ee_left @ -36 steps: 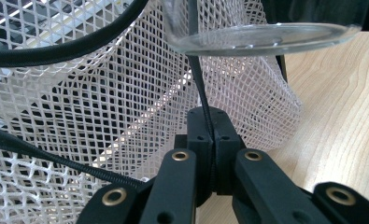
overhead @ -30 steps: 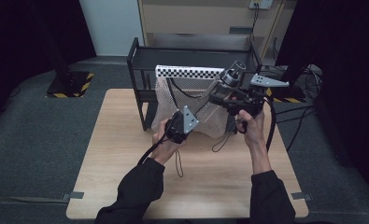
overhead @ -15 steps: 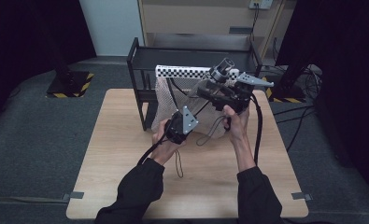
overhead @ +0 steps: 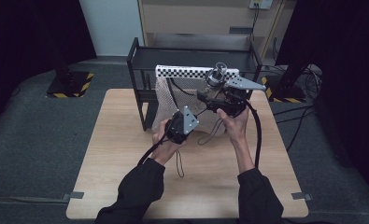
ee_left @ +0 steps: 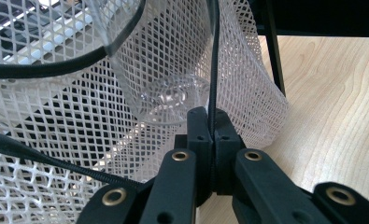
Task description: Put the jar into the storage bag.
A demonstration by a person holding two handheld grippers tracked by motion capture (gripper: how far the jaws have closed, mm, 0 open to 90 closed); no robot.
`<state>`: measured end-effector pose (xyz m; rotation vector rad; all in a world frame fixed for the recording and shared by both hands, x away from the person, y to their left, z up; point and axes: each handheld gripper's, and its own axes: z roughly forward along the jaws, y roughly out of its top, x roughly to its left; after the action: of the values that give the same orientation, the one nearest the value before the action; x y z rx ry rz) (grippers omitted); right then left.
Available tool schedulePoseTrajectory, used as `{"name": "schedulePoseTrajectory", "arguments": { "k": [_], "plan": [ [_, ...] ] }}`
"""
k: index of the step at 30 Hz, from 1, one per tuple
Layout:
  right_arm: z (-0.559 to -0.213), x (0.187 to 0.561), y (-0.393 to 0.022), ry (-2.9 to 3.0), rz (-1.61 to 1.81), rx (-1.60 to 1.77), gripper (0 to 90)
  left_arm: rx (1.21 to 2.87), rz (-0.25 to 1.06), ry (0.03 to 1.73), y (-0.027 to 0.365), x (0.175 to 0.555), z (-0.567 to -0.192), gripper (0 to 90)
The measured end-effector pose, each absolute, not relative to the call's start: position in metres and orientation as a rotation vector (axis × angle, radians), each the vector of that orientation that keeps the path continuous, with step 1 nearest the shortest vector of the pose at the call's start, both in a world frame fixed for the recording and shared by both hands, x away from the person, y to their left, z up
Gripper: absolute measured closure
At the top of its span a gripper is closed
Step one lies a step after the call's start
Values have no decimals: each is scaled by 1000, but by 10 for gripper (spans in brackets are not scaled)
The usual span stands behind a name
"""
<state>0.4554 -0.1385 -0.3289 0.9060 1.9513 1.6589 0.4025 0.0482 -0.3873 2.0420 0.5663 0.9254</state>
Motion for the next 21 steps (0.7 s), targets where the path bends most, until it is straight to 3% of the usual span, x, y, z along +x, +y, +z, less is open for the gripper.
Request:
{"name": "schedulePoseTrajectory", "arguments": {
  "k": [21],
  "plan": [
    [-347, 448, -140, 1932, 1574, 967, 314, 2004, 1006, 505, 40, 390, -367, 881]
  ]
}}
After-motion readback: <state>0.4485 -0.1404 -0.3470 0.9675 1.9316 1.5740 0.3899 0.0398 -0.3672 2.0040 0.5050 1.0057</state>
